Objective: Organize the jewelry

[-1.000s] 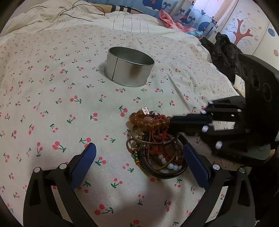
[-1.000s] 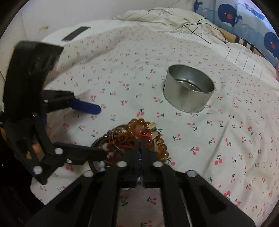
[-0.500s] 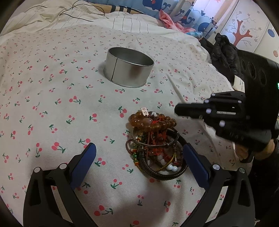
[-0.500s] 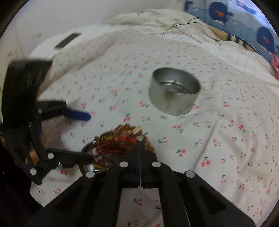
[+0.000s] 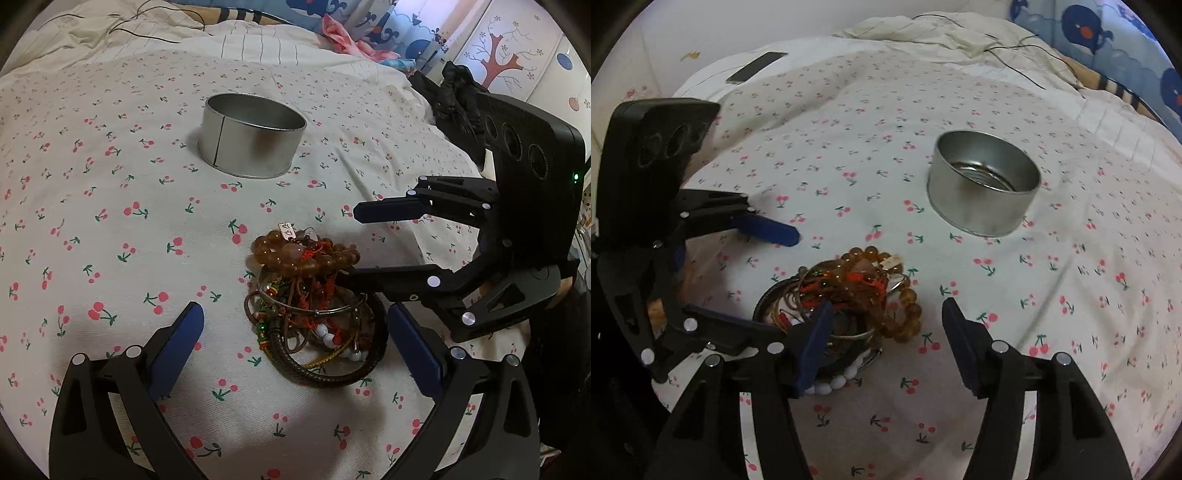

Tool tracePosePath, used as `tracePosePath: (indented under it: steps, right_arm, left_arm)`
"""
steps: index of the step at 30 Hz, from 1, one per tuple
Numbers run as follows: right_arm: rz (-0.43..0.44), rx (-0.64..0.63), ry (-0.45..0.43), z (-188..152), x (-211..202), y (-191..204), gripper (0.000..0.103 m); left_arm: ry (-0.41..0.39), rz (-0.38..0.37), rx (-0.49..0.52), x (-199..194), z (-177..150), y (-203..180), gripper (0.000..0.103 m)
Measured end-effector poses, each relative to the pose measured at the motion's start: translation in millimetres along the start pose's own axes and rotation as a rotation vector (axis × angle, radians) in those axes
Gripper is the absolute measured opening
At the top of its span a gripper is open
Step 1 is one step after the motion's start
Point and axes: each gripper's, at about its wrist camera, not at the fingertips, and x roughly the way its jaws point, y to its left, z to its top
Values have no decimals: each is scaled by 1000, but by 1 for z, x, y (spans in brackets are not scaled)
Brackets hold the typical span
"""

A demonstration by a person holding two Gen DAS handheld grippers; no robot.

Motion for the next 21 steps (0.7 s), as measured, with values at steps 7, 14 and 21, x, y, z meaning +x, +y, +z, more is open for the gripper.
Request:
tracePosePath:
  steps: [7,14,21]
  right_arm:
    - [25,-39,4,0,0,6,40]
    - [8,-69,29,2,7,14,12]
    - [62,119,-88,2,-23,-17,12]
  left_arm:
    - [-1,-4,-2,1,0,-1,96]
    - [0,-8,-3,1,1,0,96]
    - [-13,-31,45,0,2,-11,96]
